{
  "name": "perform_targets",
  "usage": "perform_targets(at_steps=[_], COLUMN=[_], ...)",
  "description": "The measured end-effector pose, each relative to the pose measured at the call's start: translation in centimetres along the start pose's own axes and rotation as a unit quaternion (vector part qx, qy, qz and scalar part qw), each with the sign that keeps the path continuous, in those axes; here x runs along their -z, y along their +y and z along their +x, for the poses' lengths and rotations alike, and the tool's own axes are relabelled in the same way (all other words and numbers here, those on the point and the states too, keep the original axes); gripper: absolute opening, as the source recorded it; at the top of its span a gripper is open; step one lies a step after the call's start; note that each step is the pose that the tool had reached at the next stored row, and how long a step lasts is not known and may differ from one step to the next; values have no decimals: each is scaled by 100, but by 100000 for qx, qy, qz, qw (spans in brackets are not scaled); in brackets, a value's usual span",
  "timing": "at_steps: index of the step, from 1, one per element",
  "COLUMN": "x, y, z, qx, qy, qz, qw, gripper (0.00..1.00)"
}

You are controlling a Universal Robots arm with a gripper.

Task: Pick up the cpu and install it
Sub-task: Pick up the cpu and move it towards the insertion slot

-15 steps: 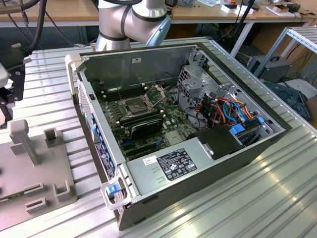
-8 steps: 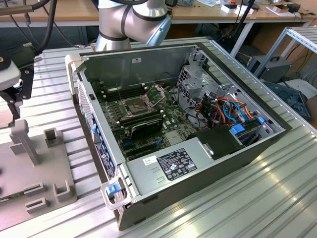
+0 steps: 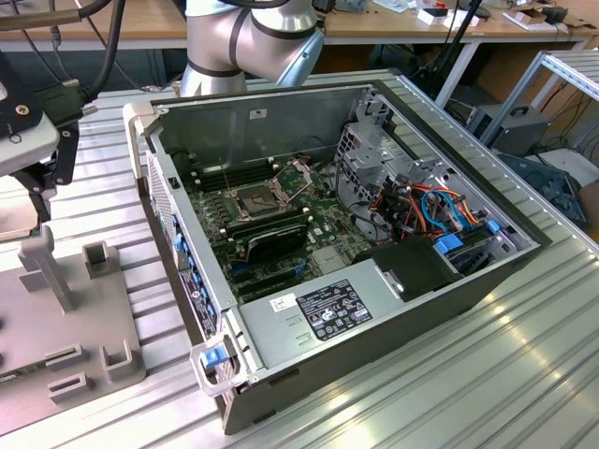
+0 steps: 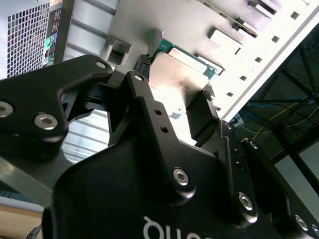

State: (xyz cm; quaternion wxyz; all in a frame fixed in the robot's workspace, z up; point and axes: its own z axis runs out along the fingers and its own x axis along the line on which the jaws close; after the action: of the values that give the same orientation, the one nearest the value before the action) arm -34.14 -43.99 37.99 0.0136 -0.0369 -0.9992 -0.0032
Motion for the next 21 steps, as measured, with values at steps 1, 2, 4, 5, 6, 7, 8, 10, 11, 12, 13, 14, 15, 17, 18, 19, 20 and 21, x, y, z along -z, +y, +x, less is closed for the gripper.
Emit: perform_targets(at_steps=[1,2,4,5,6,7,8,10,11,12,13,14,15,17,18,19,20,21], x=[0,0,1,1,1,2,2,2,2,2,2,3,3,3,3,3,3,3], y=[1,1,2,3,4,4,5,6,7,7,8,8,9,9,9,9,9,9], z=[-8,-15,-34,-41,-50,-57,-65,-84,-90,-97,-103,-109,-113,-116,-117,-118,-118,-118], qx=[1,-2,0,-1,0,-1,-5,-2,0,-2,-1,-2,-5,-12,-2,0,0,-2], qy=[1,0,2,2,1,4,1,-3,-3,-1,-3,-1,1,1,3,2,1,0], qz=[-1,1,-1,0,-2,2,1,-5,-4,-2,-5,-2,-3,-2,-1,-2,-1,0], qw=[100000,100000,100000,100000,100000,100000,100000,100000,100000,100000,100000,100000,100000,100000,100000,100000,100000,100000], gripper=[55,55,55,55,55,55,55,55,55,55,55,55,55,55,55,55,55,55])
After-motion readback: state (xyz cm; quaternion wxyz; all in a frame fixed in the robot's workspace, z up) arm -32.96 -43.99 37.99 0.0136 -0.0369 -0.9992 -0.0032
